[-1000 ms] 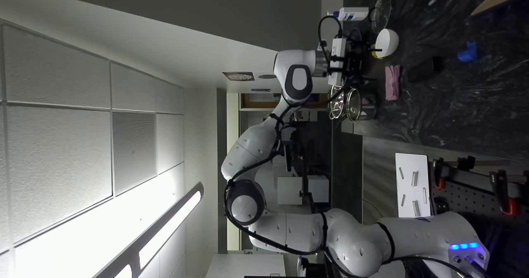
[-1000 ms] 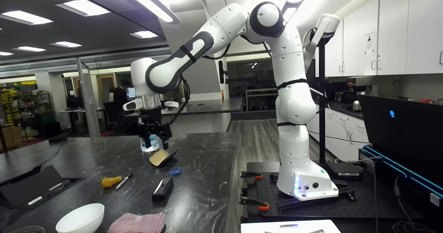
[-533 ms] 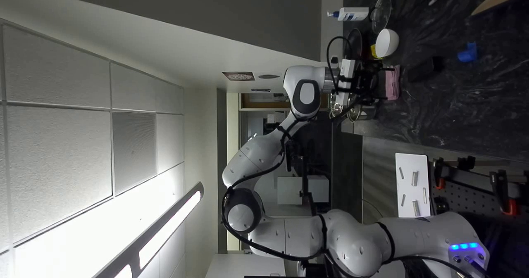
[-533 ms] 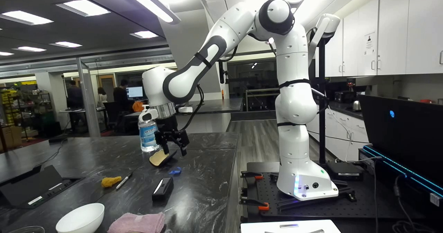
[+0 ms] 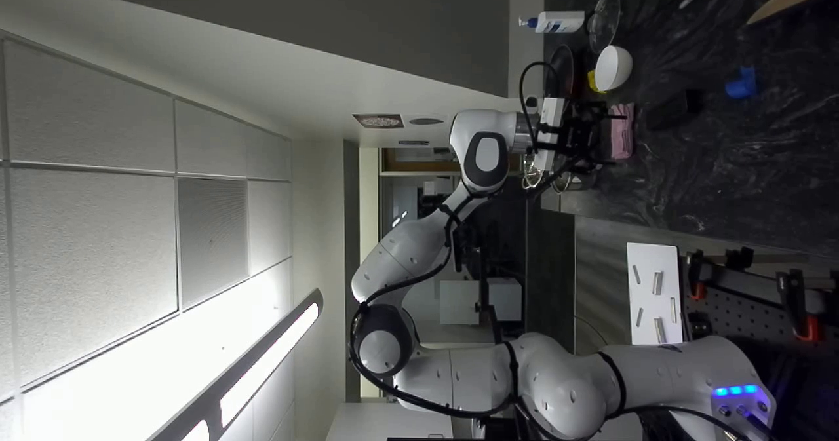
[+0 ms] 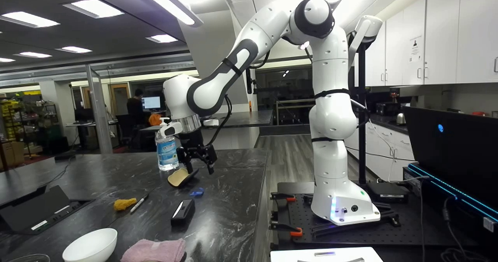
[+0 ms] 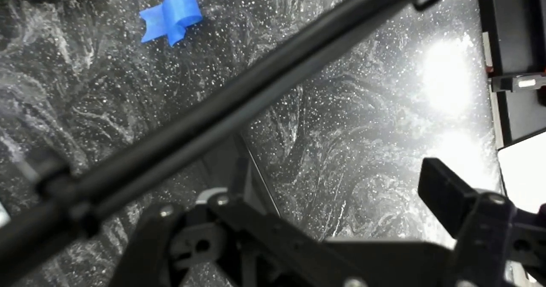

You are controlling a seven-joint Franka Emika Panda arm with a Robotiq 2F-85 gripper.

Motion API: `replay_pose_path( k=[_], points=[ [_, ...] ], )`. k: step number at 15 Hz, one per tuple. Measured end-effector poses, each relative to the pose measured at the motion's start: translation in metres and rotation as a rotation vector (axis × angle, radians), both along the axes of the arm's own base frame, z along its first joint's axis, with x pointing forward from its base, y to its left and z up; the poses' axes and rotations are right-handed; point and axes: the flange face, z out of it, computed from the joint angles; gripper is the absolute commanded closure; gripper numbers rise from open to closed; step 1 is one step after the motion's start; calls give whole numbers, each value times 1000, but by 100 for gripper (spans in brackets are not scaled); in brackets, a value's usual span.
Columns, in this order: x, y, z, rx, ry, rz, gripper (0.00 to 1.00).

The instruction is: Use the black object to clean the surface

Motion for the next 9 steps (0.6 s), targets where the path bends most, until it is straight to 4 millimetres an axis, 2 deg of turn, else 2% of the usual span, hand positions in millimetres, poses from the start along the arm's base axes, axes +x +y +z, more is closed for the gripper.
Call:
replay_pose_path(
  k=[5, 9],
  points=[
    [1, 2, -2, -1, -6, 8, 0],
    [10, 10, -7, 8, -62, 70, 0]
  ],
)
